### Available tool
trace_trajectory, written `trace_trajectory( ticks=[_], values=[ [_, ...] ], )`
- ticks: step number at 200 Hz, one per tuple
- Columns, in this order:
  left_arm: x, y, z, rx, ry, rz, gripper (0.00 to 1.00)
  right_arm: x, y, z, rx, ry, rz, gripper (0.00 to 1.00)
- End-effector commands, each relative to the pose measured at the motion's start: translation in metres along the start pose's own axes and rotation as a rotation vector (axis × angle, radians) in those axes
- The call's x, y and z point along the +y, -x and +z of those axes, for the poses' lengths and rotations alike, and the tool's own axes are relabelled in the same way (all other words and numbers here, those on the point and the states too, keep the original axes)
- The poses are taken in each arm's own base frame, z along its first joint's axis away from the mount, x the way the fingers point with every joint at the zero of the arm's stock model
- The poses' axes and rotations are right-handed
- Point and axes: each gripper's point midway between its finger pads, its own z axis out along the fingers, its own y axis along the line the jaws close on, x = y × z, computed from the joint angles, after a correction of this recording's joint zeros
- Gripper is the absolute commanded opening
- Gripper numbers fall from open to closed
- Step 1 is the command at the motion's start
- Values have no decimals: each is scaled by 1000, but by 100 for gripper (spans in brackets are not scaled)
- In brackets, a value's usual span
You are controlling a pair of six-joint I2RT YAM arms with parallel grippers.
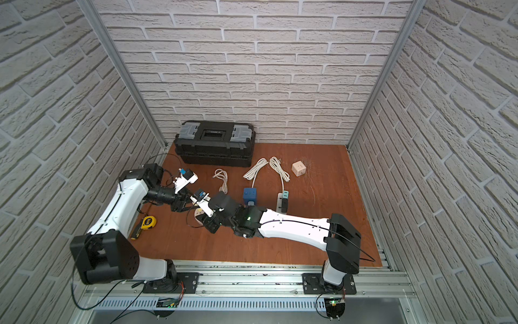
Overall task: Pull the plug off the socket
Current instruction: Place the plug at the center of the board.
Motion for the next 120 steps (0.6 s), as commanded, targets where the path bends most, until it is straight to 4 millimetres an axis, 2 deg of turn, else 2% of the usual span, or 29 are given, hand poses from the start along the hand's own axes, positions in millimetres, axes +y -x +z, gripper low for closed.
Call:
trace_trajectory(
  ticks=[1, 32, 90, 110, 120],
  values=[
    [-18, 10, -4, -38, -68, -9, 0, -10, 8, 5, -14, -72, -16, 46],
    [-24, 12, -4, -58, -94, 0, 0, -7, 13, 16, -25, -67, -2, 46],
    [-36, 14, -5, -84, -143, -12, 0, -17, 16, 27, -53, -124, 22, 42],
    [-35, 15, -5, -85, -146, -18, 0, -24, 16, 23, -60, -169, 34, 45],
    [-34, 15, -5, -87, -147, -23, 0, -27, 14, 22, -62, -184, 38, 49]
  ],
)
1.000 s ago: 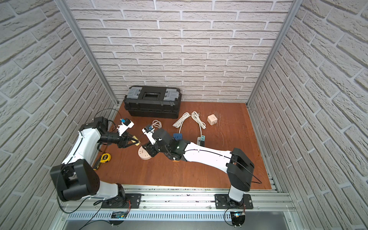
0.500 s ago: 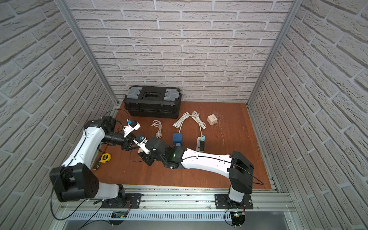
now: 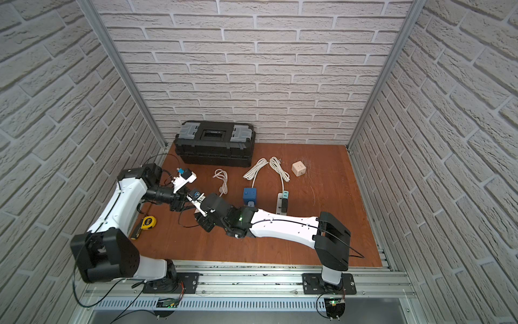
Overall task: Pull the plug off the socket
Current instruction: Place the plug at the center of the board.
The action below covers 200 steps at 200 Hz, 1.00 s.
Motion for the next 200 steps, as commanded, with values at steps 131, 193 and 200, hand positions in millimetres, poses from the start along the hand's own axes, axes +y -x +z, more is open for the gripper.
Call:
trace_trajectory(
  ticks=[131, 193, 200],
  values=[
    [-35, 19, -3, -97, -157, -111, 0, -25, 18, 4, -105, -134, 33, 28],
    [-35, 14, -2, -85, -149, -100, 20, -26, 22, -1, -125, -134, 43, 3],
    [-35, 14, -2, -84, -145, -97, 37, -27, 21, -2, -124, -137, 44, 3]
  ],
)
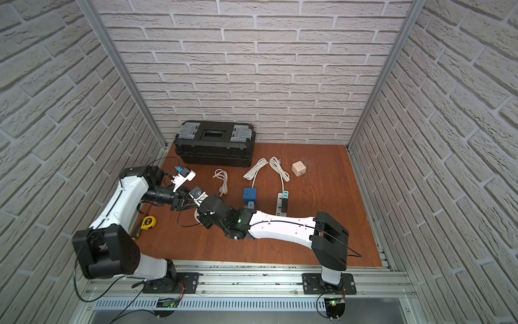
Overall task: Pull the plug off the socket
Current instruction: Place the plug at the center of the board.
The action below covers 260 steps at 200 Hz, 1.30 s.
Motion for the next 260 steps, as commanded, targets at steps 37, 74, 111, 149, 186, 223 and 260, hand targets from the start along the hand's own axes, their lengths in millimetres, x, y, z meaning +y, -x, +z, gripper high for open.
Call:
trace_trajectory(
  ticks=[37, 74, 111, 149, 186, 223, 260],
  values=[
    [-5, 5, -10, -19, 60, 84, 98, -12, 8, -8, -37, -12, 50, 2],
    [20, 21, -30, -47, 230, 87, 98, -28, -8, -13, 28, -36, 85, 3],
    [60, 27, -50, -42, 490, 44, 98, -70, -20, -29, 63, -112, 173, 3],
    [109, 32, -94, -124, 955, 115, 98, -142, -32, -62, 90, -235, 323, 2],
    [135, 7, -94, -123, 982, -61, 98, -218, -60, -99, 87, -371, 508, 3],
    [144, -6, -74, -167, 788, -169, 98, -298, -107, -132, 109, -499, 770, 2],
    [154, -13, -86, -264, 939, -91, 98, -362, -159, -153, 107, -631, 1006, 3]
  ],
)
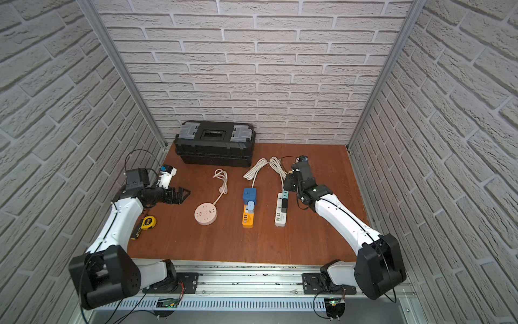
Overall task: Pull the plug off the socket
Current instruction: Place the plug at the center of the board.
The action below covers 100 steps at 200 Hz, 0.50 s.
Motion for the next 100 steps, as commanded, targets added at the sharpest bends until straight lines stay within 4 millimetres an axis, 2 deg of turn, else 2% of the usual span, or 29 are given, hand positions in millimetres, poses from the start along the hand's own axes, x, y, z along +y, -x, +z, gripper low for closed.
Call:
trace_trajectory(
  ticks=[1, 18, 40, 68, 84, 100],
  values=[
    [4, 21, -9, -155, 54, 32, 98, -26, 4, 12, 19, 0, 164, 3],
    [-12, 18, -16, -176, -49, 36, 98, -48, 4, 32, 11, -8, 259, 3],
    [-42, 13, -28, -223, -294, 38, 98, -70, 7, 51, 3, -33, 339, 3],
    [-33, 6, -17, -164, -296, -34, 98, -97, 7, 78, -23, -67, 447, 3],
    [-25, 1, -11, -135, -262, -74, 98, -105, 9, 92, -41, -60, 492, 3],
    [-34, -10, -7, -66, -304, -72, 98, -112, 12, 104, -61, -81, 490, 3]
  ],
)
